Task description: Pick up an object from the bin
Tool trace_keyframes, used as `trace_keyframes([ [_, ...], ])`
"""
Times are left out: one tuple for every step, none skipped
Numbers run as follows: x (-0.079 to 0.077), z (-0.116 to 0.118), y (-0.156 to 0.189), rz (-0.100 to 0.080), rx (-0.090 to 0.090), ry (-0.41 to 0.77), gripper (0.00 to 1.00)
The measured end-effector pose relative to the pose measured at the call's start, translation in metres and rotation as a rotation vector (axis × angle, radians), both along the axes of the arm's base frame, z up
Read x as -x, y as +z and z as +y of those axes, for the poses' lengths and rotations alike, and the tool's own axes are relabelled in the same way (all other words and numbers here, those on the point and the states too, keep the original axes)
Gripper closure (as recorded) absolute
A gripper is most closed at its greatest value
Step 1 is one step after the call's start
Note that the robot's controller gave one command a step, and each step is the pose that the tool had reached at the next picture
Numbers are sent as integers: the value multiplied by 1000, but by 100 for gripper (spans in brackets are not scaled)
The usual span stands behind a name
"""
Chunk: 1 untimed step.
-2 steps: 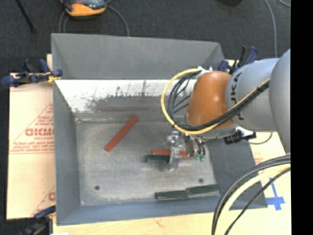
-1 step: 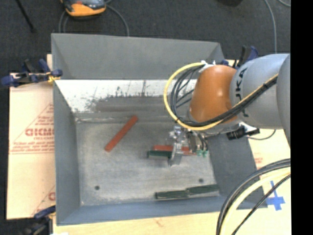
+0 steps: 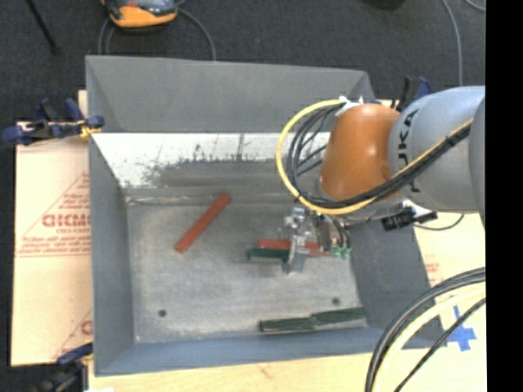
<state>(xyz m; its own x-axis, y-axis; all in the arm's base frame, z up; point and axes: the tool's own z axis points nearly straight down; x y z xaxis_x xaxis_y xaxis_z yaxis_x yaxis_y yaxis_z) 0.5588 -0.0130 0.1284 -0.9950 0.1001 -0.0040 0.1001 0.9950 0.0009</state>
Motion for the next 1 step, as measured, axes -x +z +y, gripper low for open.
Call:
trace_keyframes([
  [2, 0, 16, 5, 0, 0, 100],
])
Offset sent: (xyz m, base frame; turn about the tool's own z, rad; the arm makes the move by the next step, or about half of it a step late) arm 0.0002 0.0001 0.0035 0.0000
